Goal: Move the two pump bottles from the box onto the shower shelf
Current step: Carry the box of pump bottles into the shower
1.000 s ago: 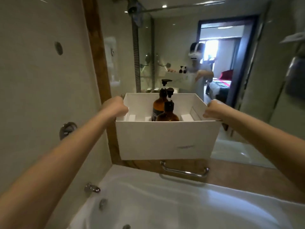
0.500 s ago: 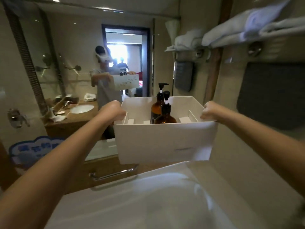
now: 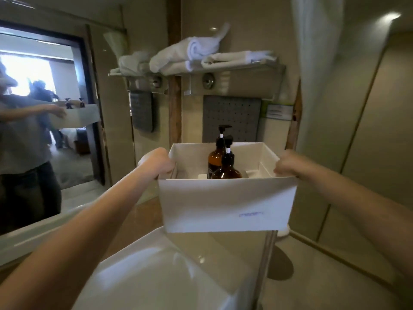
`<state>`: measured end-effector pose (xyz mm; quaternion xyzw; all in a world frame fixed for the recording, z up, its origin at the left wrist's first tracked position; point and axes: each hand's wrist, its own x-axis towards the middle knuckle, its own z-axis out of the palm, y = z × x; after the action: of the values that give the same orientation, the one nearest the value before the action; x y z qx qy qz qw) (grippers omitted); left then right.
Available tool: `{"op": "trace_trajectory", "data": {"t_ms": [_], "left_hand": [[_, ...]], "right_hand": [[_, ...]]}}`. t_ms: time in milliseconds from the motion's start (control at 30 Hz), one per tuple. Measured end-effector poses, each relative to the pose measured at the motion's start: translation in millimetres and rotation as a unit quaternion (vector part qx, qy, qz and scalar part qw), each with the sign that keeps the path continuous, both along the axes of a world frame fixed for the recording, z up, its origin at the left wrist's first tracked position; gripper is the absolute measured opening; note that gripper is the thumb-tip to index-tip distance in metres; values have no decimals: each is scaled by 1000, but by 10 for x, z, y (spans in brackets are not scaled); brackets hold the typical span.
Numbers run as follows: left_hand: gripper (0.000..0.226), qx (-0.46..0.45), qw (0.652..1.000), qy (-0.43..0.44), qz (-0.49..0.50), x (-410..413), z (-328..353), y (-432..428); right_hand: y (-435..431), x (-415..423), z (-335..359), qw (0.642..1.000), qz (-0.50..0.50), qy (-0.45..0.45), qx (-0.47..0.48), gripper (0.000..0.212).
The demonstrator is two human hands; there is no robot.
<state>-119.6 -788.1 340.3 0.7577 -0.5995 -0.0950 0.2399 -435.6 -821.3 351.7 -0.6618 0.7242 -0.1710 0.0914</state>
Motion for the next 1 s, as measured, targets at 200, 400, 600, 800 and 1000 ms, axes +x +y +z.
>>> {"op": "trace_trajectory", "data": {"t_ms": [200, 400, 600, 800, 1000], "left_hand": [[17, 9, 995, -10, -96, -1085, -2, -454], [16, -4, 986, -32, -162, -2051, -69, -746], [12, -9, 969, -52, -239, -2823, -117, -926], [15, -17, 952, -50, -301, -3375, -113, -1137], [14, -3, 936, -64, -347, -3933, -168, -1322]], "right_hand": [[263, -1085, 3, 995, -95, 8, 7, 24], [519, -1948, -60, 982, -188, 2, 0, 22], [774, -2517, -162, 958, -286, -14, 5, 17], [996, -2862, -228, 933, -359, -35, 4, 8], [1048, -3216, -314, 911, -409, -38, 20, 27]]}}
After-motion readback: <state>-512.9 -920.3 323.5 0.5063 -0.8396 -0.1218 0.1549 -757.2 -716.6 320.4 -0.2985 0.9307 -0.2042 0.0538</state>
